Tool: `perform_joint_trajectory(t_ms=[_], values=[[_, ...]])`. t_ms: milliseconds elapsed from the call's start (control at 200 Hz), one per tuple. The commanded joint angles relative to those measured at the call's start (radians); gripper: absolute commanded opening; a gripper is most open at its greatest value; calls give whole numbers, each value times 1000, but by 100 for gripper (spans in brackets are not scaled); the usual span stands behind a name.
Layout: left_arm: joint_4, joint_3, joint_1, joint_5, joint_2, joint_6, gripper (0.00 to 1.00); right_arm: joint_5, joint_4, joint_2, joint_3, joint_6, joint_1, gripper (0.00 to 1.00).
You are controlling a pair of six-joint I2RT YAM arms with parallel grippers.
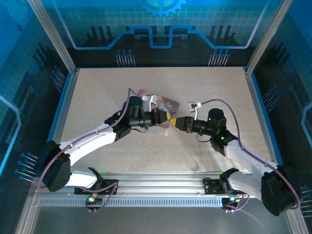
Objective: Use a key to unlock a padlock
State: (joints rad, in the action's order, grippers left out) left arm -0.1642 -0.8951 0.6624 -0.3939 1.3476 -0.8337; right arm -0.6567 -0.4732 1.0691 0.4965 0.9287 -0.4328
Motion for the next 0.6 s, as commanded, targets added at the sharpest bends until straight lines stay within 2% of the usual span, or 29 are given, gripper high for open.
perform_joint_trajectory(t_ms=[0,480,595], values=[[-33,-8,4,-6,1,-4,0,-24,-60,22,3,22,-4,36],[-38,0,4,-2,-2,-7,0,-18,-109,84,27,44,-41,34],[-43,3,5,-2,-3,-11,0,-15,-121,95,25,51,-50,31]])
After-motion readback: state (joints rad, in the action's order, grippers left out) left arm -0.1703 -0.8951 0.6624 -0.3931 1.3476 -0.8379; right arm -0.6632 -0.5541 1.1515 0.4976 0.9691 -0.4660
